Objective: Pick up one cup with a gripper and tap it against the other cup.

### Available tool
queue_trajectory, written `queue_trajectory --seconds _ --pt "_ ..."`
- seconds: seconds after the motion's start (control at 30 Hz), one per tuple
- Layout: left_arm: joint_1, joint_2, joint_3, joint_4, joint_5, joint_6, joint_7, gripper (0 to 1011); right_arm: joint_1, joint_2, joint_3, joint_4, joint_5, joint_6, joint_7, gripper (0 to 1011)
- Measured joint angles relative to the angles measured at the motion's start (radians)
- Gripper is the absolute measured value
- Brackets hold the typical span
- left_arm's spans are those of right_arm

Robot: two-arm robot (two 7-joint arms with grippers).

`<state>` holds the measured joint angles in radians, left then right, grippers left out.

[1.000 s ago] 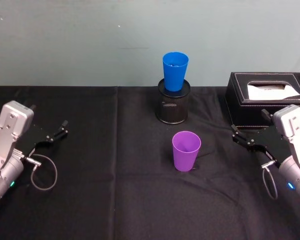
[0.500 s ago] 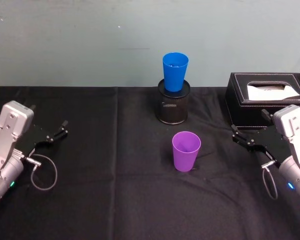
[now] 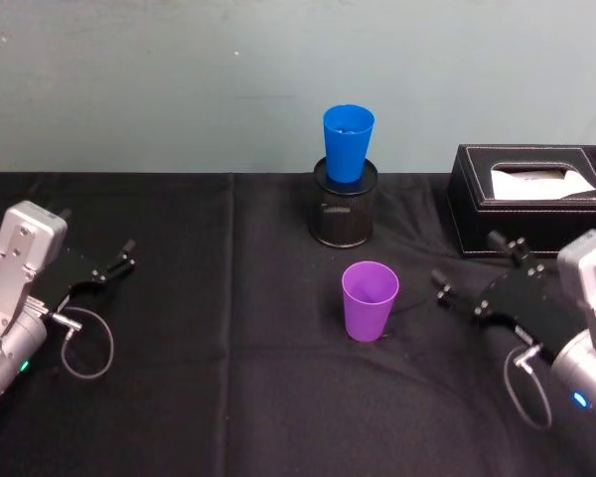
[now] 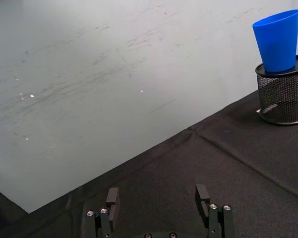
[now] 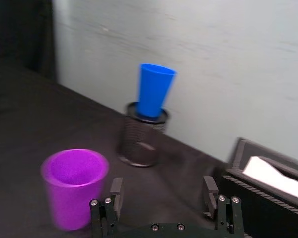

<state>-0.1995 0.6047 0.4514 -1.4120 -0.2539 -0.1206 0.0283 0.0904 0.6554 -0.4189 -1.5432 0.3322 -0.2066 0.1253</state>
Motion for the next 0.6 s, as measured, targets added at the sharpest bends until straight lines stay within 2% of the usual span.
queue_trajectory --seconds 0.17,0.3,0.43,0.6 --pt "0.000 0.000 0.000 0.000 0.000 0.000 0.000 1000 -0.051 0.003 0.001 -0.025 0.042 -0.034 0.065 1004" --pt "0.000 0.000 0.000 0.000 0.000 0.000 0.000 1000 -0.078 -0.009 -0.003 -0.031 0.065 -0.049 0.098 1004" --pt "0.000 0.000 0.000 0.000 0.000 0.000 0.000 1000 -0.085 -0.032 -0.013 -0.018 0.069 -0.054 0.121 1004" --pt "0.000 0.000 0.000 0.000 0.000 0.000 0.000 1000 -0.063 -0.066 -0.028 0.018 0.058 -0.054 0.152 1004"
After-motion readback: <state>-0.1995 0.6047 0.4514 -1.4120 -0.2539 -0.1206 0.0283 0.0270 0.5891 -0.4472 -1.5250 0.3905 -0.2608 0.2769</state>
